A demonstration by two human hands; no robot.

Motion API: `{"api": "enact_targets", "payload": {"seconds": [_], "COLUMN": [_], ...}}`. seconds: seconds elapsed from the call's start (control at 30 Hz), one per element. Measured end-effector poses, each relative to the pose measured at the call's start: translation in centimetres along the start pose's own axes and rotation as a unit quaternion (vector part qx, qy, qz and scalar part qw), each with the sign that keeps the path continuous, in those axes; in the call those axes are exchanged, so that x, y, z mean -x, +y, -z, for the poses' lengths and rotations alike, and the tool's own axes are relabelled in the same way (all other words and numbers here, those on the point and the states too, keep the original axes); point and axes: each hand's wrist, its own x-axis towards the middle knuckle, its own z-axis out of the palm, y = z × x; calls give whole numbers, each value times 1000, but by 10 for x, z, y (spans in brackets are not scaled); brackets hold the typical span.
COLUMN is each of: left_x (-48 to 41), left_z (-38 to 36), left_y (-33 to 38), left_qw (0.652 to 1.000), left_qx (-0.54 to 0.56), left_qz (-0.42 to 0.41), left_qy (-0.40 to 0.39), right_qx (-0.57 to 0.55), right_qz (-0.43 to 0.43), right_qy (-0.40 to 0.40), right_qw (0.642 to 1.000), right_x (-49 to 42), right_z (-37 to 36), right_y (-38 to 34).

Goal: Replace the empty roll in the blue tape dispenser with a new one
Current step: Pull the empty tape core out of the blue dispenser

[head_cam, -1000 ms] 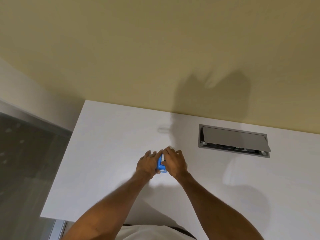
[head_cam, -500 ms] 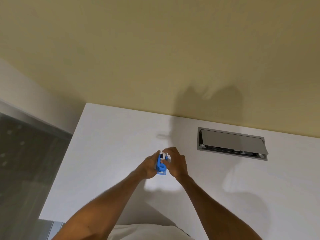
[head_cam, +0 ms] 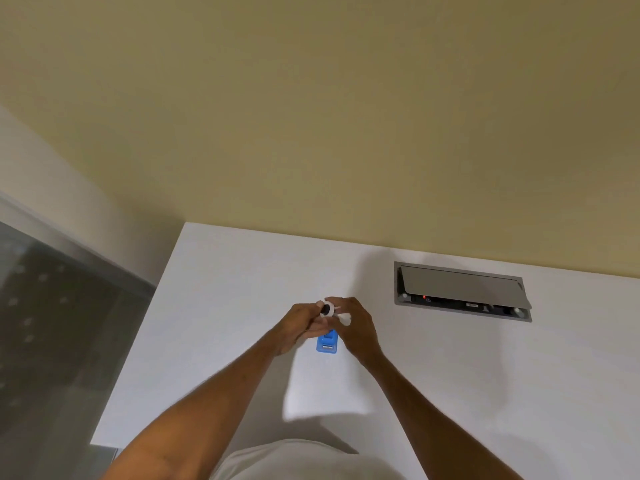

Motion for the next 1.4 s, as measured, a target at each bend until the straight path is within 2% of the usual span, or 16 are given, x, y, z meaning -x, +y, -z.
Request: {"api": "enact_targets", "payload": {"seconds": [0.1, 0.17, 0.47, 0.67, 0.93, 1.1, 1.23, 1.4], "left_x": [7, 9, 9, 10, 10, 14, 13, 7], "left_z": [-1, -1, 3, 2, -3, -12, -16, -16], "left_y": [-4, -5, -20, -22, -9, -3, -6, -4], "left_qw": [996, 995, 998, 996, 999, 999, 997, 999], "left_qx": [78, 91, 50, 33, 42, -29, -77, -32], "left_qz": [31, 32, -11, -33, 21, -11, -25, -1], "left_qy": [-25, -17, 36, 70, 22, -17, -7, -2], "right_qx": [-12, -11, 23, 66, 93, 89, 101, 94], "right_qz": [-2, 7, 12, 33, 39, 31, 40, 40], "right_qy": [-5, -3, 8, -14, -14, -1, -34, -42], "right_qw": [1000, 1000, 1000, 997, 995, 996, 994, 994], "right_x": [8, 12, 21, 19, 20, 19, 16, 12], "right_z": [0, 1, -3, -2, -2, -4, -4, -4], "right_y": [0, 1, -2, -7, -6, -7, -5, -4]}}
